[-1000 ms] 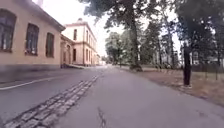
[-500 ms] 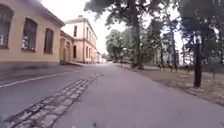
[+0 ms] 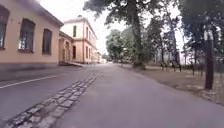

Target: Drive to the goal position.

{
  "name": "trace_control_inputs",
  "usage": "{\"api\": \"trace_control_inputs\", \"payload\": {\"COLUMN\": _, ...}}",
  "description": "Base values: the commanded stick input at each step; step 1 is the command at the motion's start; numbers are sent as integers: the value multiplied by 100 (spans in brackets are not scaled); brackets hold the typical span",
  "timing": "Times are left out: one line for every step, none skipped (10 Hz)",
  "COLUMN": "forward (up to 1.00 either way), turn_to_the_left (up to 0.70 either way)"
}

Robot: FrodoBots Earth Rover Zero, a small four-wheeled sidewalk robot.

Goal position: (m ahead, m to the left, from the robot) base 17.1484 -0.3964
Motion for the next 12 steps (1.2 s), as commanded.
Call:
{"api": "trace_control_inputs", "payload": {"forward": 85, "turn_to_the_left": 1}}
{"api": "trace_control_inputs", "payload": {"forward": 85, "turn_to_the_left": 1}}
{"api": "trace_control_inputs", "payload": {"forward": 85, "turn_to_the_left": 1}}
{"api": "trace_control_inputs", "payload": {"forward": 85, "turn_to_the_left": 1}}
{"api": "trace_control_inputs", "payload": {"forward": 85, "turn_to_the_left": 1}}
{"api": "trace_control_inputs", "payload": {"forward": 85, "turn_to_the_left": 1}}
{"api": "trace_control_inputs", "payload": {"forward": 85, "turn_to_the_left": 1}}
{"api": "trace_control_inputs", "payload": {"forward": 85, "turn_to_the_left": 1}}
{"api": "trace_control_inputs", "payload": {"forward": 85, "turn_to_the_left": 1}}
{"api": "trace_control_inputs", "payload": {"forward": 85, "turn_to_the_left": 1}}
{"api": "trace_control_inputs", "payload": {"forward": 85, "turn_to_the_left": 1}}
{"api": "trace_control_inputs", "payload": {"forward": 85, "turn_to_the_left": 1}}
